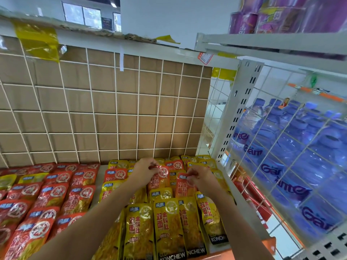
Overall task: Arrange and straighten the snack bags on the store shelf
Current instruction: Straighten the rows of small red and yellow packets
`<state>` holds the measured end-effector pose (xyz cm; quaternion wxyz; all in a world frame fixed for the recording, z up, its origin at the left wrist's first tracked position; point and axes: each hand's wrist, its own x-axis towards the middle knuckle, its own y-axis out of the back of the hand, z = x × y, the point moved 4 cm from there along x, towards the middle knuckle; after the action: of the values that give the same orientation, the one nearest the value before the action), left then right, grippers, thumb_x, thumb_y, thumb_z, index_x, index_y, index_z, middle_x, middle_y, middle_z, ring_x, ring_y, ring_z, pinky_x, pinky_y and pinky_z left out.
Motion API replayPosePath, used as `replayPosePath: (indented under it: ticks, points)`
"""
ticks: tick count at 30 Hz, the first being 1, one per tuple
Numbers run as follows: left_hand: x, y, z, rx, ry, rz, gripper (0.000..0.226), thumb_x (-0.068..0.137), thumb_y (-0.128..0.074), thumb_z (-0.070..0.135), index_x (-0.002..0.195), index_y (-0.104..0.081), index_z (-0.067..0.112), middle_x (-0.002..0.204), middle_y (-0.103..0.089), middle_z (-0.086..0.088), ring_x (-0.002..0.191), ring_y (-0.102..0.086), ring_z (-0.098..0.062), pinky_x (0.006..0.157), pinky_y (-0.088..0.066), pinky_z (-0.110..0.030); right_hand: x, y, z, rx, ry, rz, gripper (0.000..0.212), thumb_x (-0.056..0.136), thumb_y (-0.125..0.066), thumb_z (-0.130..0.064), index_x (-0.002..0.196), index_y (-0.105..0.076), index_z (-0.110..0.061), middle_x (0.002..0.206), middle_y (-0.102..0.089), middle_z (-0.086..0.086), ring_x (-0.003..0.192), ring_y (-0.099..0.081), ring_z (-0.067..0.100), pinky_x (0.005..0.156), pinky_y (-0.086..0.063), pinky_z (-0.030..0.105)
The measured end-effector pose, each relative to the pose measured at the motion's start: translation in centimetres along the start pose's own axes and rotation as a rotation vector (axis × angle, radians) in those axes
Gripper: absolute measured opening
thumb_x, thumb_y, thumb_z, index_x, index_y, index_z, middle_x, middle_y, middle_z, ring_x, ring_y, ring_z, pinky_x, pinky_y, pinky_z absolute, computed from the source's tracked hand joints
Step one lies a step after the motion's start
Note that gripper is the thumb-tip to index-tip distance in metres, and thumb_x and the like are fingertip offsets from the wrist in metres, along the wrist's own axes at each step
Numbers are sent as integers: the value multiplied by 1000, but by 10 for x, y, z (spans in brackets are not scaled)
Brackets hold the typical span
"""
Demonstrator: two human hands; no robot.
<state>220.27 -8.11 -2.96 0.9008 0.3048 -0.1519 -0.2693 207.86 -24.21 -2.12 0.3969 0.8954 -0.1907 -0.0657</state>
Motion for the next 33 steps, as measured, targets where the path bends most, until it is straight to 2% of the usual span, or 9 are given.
replayPosePath:
  ticks: [3, 6, 11, 13, 17, 22, 26, 29, 33]
  points:
    - [3, 7, 6, -90, 16, 69, 5, 85, -65, 11, 89, -66, 10, 90, -66, -3, 87, -60, -17, 79, -51, -31, 5, 8, -7, 68, 35, 76, 23, 85, -59, -2, 73, -54, -22, 71, -58, -9, 64, -53, 3, 56, -42, 19]
    - [5, 15, 11, -195, 31, 140, 7, 85, -64, 10, 86, -64, 17, 83, -63, 4, 83, -60, -15, 74, -52, -28, 12, 17, -14, 169, 85, 135, 24, 86, -57, 1, 73, -54, -20, 69, -58, -4, 62, -53, 6, 58, -43, 22]
    - [9, 30, 17, -297, -12, 238, 9, 86, -62, 7, 89, -66, 14, 86, -65, 1, 84, -62, -16, 79, -52, -32, 22, 33, -23, 220, 138, 212, 15, 86, -55, 2, 82, -58, -12, 71, -57, -5, 65, -53, 8, 58, -43, 21]
    - [8, 38, 22, -288, -67, 274, 8, 87, -61, 8, 88, -65, 14, 85, -64, 2, 81, -60, -12, 75, -51, -28, 21, 40, -29, 219, 192, 244, 15, 85, -56, 4, 82, -58, -10, 73, -58, -5, 70, -54, 9, 62, -43, 19]
    - [4, 61, 28, -298, -147, 333, 9, 88, -60, 8, 87, -64, 16, 84, -63, 5, 79, -59, -7, 70, -50, -24, 10, 59, -40, 179, 272, 338, 21, 86, -57, 0, 78, -56, -20, 74, -59, -11, 72, -56, 7, 62, -42, 16]
    - [-14, 86, 35, -263, -219, 340, 26, 87, -60, 6, 79, -58, 30, 82, -62, 13, 76, -57, -2, 62, -42, -4, -17, 62, -47, 224, 323, 453, 25, 90, -52, -9, 79, -50, -31, 70, -59, -6, 66, -55, 9, 60, -44, 30]
    - [-36, 96, 33, -184, -240, 277, 27, 87, -60, 6, 79, -59, 32, 81, -65, 12, 76, -59, -2, 66, -43, -12, -32, 50, -51, 321, 342, 433, 24, 87, -52, -14, 77, -52, -36, 70, -60, -8, 65, -55, 7, 58, -44, 28]
    - [-58, 108, 29, -182, -244, 306, 25, 85, -62, 8, 79, -59, 33, 77, -66, 15, 75, -60, 3, 66, -43, -8, -39, 42, -53, 378, 336, 409, 15, 83, -50, -19, 76, -54, -31, 71, -61, -7, 64, -56, 9, 58, -45, 25]
    - [-89, 128, 11, -137, -223, 378, 17, 84, -66, 14, 79, -62, 30, 83, -66, 20, 75, -61, 2, 67, -47, -13, -45, 29, -58, 410, 334, 349, 20, 88, -57, -8, 79, -60, -26, 69, -60, -4, 63, -56, 10, 59, -46, 33]
